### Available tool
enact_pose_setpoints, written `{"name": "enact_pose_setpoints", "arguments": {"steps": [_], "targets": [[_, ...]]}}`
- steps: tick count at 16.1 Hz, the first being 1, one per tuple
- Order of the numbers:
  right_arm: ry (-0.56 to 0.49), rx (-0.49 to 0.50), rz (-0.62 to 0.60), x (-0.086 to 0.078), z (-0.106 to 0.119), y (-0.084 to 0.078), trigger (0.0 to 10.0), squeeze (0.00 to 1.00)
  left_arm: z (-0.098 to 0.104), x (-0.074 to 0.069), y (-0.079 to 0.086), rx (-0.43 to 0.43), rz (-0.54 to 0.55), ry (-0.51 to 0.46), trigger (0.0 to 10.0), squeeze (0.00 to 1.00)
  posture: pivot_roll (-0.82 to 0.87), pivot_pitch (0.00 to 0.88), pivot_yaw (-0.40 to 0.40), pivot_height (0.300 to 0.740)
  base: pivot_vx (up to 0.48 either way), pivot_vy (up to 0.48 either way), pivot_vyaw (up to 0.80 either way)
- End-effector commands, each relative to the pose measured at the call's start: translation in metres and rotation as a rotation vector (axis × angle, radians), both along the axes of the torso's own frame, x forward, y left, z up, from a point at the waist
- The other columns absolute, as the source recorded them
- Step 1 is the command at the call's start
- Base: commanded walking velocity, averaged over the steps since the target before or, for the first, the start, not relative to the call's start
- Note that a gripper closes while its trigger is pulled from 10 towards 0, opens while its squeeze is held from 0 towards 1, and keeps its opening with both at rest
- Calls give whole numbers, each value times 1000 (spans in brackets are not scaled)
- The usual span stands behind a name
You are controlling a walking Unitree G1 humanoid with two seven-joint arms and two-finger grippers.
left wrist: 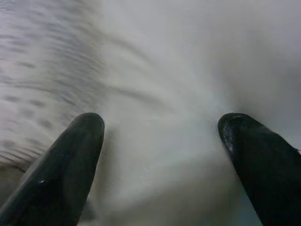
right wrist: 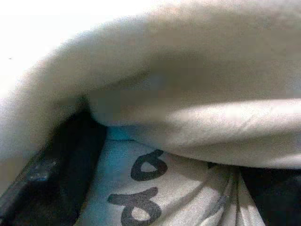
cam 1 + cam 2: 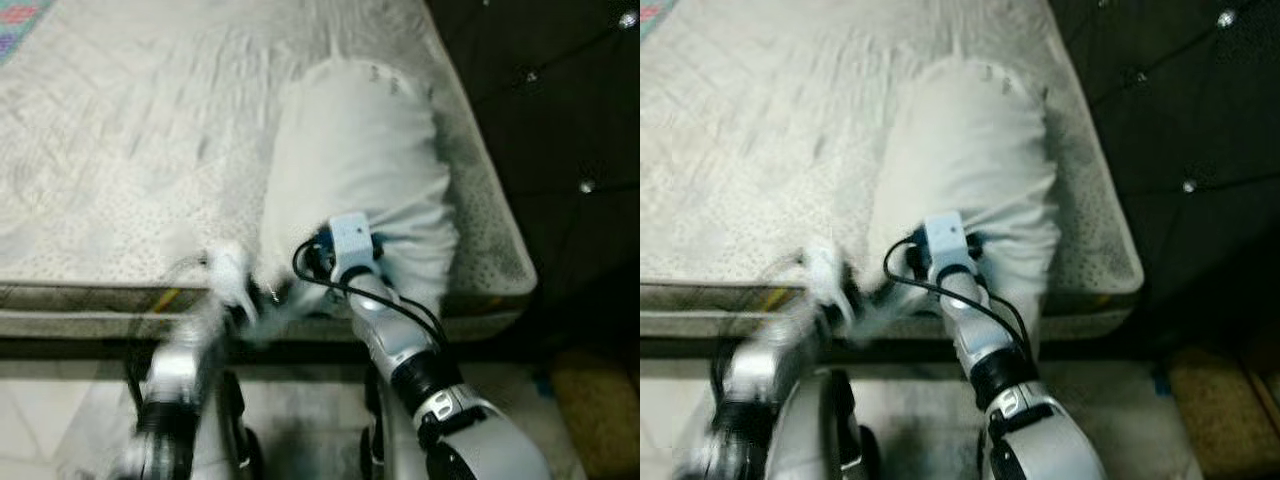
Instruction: Clean up the room
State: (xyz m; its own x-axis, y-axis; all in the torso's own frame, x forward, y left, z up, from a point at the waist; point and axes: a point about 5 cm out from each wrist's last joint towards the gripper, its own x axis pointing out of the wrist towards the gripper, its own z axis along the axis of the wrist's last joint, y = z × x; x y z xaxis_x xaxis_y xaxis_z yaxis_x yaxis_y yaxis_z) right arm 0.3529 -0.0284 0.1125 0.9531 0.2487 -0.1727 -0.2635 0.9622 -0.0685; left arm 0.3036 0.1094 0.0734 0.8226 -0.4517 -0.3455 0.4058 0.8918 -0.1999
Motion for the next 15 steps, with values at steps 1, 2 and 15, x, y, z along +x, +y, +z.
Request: {"name": "enact_pose_setpoints", "arguments": {"steps": [1,2,15], "targets": [[-107,84,94,0,38,43,10000,0,-7,-19,-31,19,-151,51,10000,0,-148,203,7,582,0,0,0],[-101,83,97,0,36,43,10000,0,1,-38,-49,13,-225,39,10000,0,-144,202,4,582,0,0,0],[-3,-49,34,-4,12,-26,10000,0,-25,4,-22,44,43,174,10000,0,-165,210,-11,582,0,0,0]]}}
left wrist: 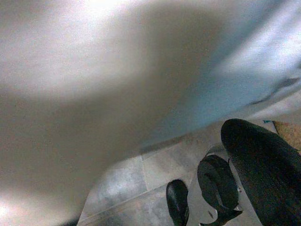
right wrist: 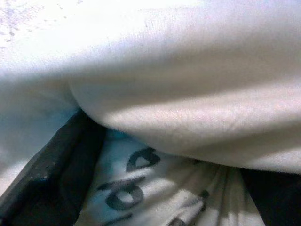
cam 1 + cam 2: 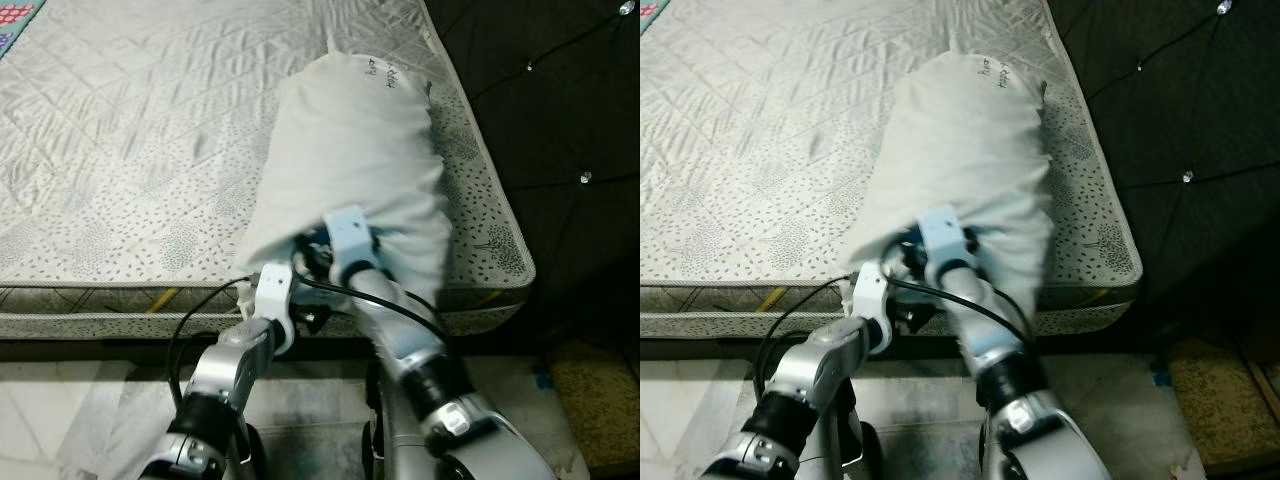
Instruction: Clean up the room
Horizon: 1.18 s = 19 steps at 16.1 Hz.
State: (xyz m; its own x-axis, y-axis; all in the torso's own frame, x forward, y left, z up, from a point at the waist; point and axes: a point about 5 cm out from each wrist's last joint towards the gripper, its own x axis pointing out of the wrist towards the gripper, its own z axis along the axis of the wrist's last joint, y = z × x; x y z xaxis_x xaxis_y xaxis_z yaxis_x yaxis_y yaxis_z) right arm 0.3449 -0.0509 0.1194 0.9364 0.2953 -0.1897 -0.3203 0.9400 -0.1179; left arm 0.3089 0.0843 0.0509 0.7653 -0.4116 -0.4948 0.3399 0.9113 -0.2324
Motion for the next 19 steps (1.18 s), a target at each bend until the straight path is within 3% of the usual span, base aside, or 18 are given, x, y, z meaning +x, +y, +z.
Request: {"name": "enact_pose_setpoints", "arguments": {"steps": [1,4,6,9,12,15,17,19], "targets": [[16,-24,-62,-2,0,-26,10000,0,-5,-2,9,12,42,-9,10000,0,-165,213,-10,582,0,0,0],[74,-114,-92,-21,-7,-57,10000,0,-7,3,20,23,91,-22,10000,0,-169,216,-10,582,0,0,0],[30,-139,-135,-29,1,-76,10000,0,-3,9,21,32,93,-47,10000,0,-172,217,-4,582,0,0,0],[56,-149,-158,-32,7,-87,10000,0,7,19,26,28,141,-100,10000,0,-168,216,-1,582,0,0,0],[136,-226,-78,-42,2,-91,10000,0,13,25,31,46,153,-114,10000,0,-165,216,-2,582,0,0,0],[276,-267,71,-63,-12,-97,10000,0,17,24,31,40,149,-127,10000,0,-162,218,0,582,0,0,0],[362,-237,117,-72,-27,-84,10000,0,13,27,38,51,180,-120,10000,0,-163,224,5,582,0,0,0],[381,-198,120,-72,-31,-70,10000,0,15,31,42,49,193,-118,10000,0,-161,226,4,582,0,0,0]]}}
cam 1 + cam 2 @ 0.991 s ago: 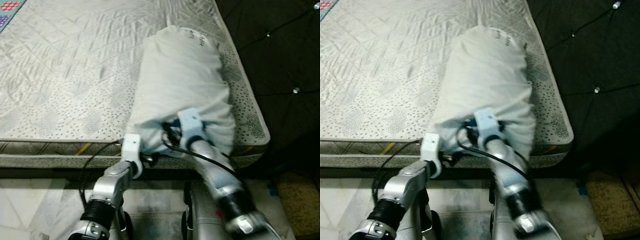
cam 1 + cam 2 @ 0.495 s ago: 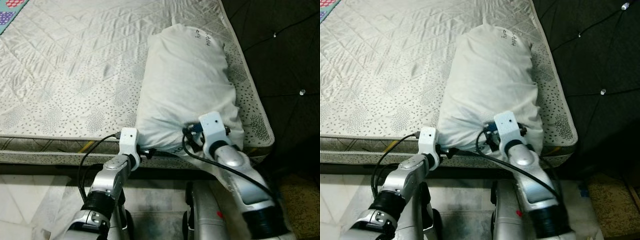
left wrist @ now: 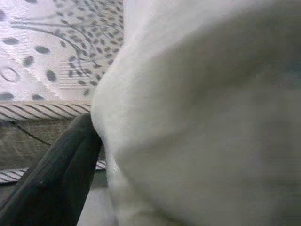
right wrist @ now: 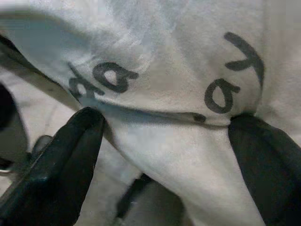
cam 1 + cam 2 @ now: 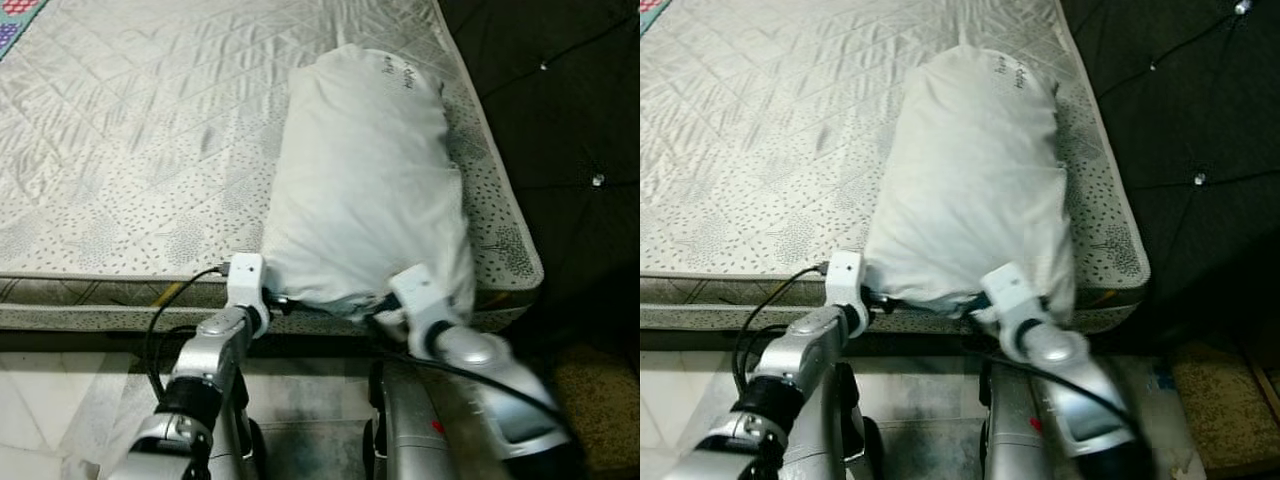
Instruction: Clean up the room
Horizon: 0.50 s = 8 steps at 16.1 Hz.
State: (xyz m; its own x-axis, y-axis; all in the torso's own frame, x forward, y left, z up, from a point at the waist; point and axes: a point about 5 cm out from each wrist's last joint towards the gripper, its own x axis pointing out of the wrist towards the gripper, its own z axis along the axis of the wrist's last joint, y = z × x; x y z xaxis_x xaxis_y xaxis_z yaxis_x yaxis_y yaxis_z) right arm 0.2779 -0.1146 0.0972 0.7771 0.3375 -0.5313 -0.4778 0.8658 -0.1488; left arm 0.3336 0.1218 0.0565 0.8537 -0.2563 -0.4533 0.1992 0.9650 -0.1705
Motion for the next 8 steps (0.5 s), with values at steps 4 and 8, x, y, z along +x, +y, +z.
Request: {"name": "enact_pose_setpoints", "arguments": {"steps": [4,8], "targets": [[35,90,-71,14,-10,37,10000,0,19,18,19,9,79,-81,10000,0,-154,220,1,582,0,0,0],[17,181,-167,38,-2,59,10000,0,37,36,39,21,156,-125,10000,0,-151,220,-7,582,0,0,0]]}}
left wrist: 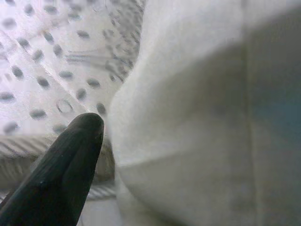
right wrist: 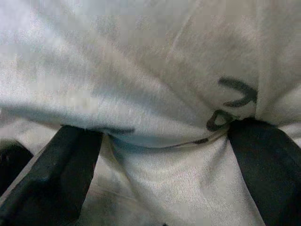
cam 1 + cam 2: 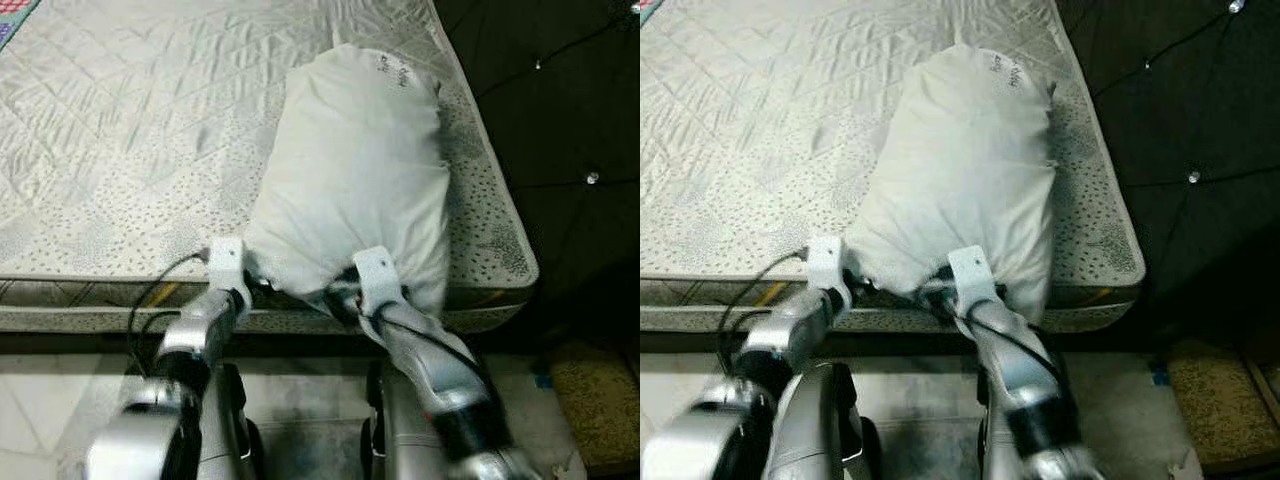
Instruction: Clean up the room
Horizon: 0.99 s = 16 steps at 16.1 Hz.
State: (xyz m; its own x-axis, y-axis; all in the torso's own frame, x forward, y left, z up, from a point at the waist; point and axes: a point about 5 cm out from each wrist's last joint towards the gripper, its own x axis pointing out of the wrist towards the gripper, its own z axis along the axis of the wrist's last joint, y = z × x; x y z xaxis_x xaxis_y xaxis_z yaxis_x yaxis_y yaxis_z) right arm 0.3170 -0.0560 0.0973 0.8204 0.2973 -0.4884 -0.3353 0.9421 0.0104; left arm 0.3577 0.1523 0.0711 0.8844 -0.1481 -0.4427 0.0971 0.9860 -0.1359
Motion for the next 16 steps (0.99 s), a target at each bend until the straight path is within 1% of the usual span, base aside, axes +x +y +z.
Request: {"name": "enact_pose_setpoints", "arguments": {"steps": [1,2,4,5,6,7,8,10,11,13,16], "targets": [[-10,38,-30,5,1,7,10000,0,28,16,15,2,76,-116,10000,0,-154,220,-11,582,0,0,0],[-38,51,-41,12,6,16,10000,0,34,20,23,3,107,-122,10000,0,-156,220,-13,582,0,0,0],[-49,82,-55,16,10,25,10000,0,41,24,30,5,134,-130,10000,0,-154,219,-16,582,0,0,0],[-91,104,-73,24,18,35,10000,0,48,28,37,27,159,-133,10000,0,-151,219,-17,582,0,0,0],[-104,105,-76,26,20,37,10000,0,50,29,39,26,167,-134,10000,0,-151,219,-17,582,0,0,0],[-129,98,-91,32,26,39,10000,0,54,31,41,34,174,-129,10000,0,-151,221,-18,582,0,0,0],[-138,92,-102,35,27,39,10000,0,55,32,41,35,175,-126,10000,0,-151,221,-18,582,0,0,0],[-187,60,-153,47,36,31,10000,0,60,35,36,16,163,-120,10000,0,-150,221,-18,582,0,0,0],[-202,48,-170,51,39,26,10000,0,61,36,33,7,158,-122,10000,0,-148,221,-18,582,0,0,0],[-262,2,-232,64,49,9,10000,0,66,39,23,-11,137,-135,10000,0,-148,222,-16,582,0,0,0],[-295,-30,-280,73,58,-3,10000,0,67,40,20,-7,131,-138,10000,0,-143,224,-14,582,0,0,0]]}}
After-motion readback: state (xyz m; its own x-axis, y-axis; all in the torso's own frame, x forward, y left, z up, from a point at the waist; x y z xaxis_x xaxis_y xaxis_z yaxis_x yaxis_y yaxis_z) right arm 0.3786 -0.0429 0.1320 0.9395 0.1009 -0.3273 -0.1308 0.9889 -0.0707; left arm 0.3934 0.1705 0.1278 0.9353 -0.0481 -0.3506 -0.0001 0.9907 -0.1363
